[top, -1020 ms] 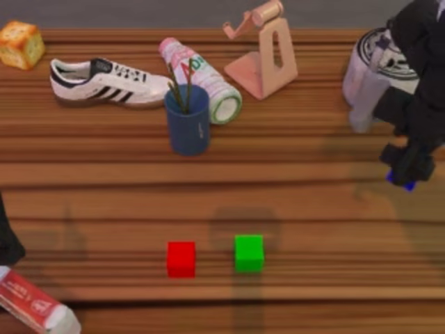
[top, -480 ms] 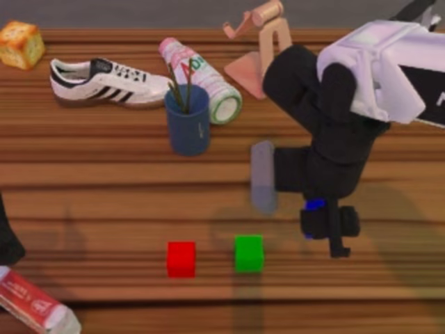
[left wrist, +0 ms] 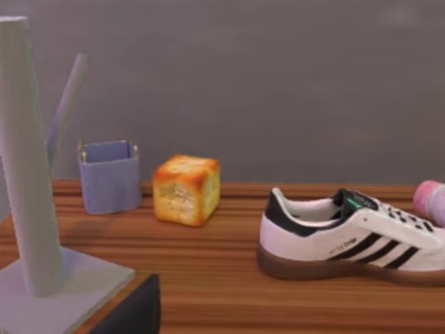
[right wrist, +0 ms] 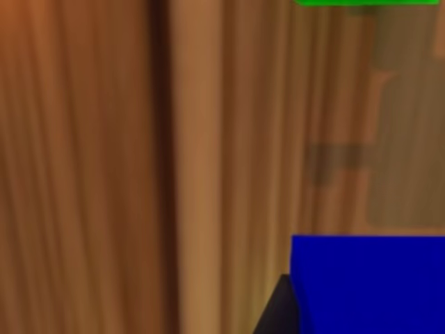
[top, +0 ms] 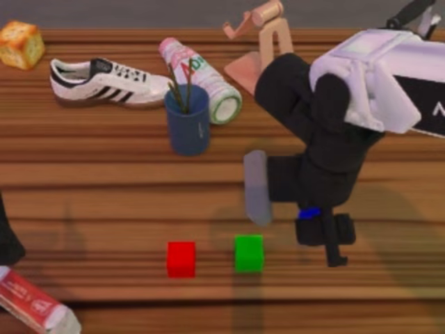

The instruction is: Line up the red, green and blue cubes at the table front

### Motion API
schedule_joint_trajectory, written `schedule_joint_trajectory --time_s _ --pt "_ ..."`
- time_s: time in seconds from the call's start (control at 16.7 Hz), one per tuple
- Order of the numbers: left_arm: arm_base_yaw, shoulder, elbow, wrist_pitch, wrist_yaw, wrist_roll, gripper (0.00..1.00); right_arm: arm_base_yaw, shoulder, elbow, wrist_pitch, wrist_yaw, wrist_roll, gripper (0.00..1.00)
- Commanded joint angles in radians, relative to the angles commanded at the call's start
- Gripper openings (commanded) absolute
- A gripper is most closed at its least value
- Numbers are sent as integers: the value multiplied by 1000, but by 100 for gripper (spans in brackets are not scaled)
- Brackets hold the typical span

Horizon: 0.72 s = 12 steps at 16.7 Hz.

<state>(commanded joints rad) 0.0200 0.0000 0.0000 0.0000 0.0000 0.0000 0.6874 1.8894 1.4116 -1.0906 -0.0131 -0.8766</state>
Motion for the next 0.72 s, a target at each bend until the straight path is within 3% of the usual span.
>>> schedule_joint_trajectory --time_s 0.36,0.66,0.72 --pt "0 0 0 0 0 0 100 2 64 -140 213 0 2 0" --pt "0 0 0 0 0 0 100 4 78 -164 244 1 0 0" --pt "0 0 0 0 0 0 100 4 78 -164 244 1 0 8"
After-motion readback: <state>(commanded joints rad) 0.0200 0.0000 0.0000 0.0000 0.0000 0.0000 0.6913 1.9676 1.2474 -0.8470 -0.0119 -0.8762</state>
